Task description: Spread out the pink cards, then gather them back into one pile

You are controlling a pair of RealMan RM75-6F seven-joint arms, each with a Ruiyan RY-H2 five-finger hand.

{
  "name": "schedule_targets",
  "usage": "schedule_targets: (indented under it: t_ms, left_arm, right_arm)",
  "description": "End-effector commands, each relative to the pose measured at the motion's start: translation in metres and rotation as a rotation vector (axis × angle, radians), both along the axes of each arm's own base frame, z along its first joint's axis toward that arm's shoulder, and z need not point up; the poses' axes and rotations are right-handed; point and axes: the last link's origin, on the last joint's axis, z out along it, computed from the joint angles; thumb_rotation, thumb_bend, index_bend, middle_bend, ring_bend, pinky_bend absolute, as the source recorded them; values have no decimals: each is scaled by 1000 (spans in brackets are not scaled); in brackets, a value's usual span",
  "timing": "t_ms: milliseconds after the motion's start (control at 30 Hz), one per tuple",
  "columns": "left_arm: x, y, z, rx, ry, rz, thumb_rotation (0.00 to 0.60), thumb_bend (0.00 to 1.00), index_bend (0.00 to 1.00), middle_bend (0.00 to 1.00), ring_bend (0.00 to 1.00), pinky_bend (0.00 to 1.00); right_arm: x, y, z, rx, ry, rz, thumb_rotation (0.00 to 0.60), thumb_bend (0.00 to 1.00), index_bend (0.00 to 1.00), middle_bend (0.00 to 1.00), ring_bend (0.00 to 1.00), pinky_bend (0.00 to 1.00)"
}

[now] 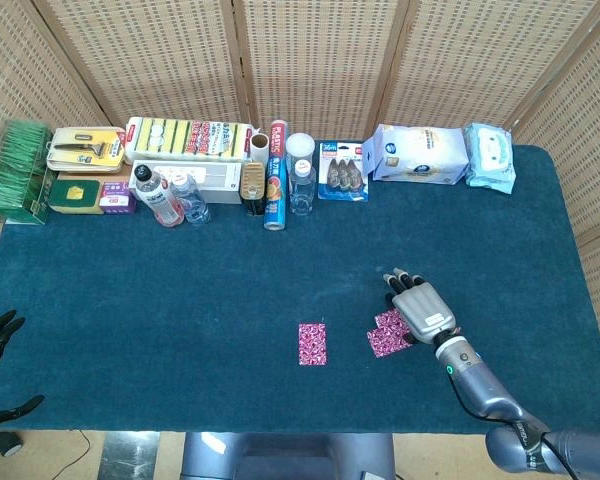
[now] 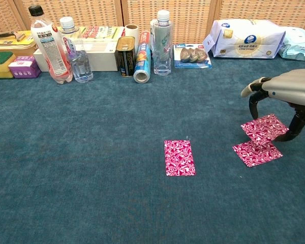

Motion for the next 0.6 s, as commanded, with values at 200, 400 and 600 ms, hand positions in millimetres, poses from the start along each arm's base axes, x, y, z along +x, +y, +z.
schedule_targets:
  t_ms: [200, 400, 600]
  left_arm:
    - [0, -1, -1, -2, 1, -1, 600, 72, 0, 0, 0, 0]
    - [0, 0, -1, -3, 3, -1, 600, 73, 0, 0, 0, 0]
    - [0, -1, 0, -1, -2, 0, 600, 72, 0, 0, 0, 0]
  right_arm:
    - [-4, 7, -9, 13, 29, -8, 600, 251, 435, 106, 69, 223]
    - [-4, 11, -17, 21, 50, -4, 600, 261, 435, 103, 68, 223]
    - [-5, 13, -26, 33, 76, -17, 600, 271, 435, 95, 67, 223]
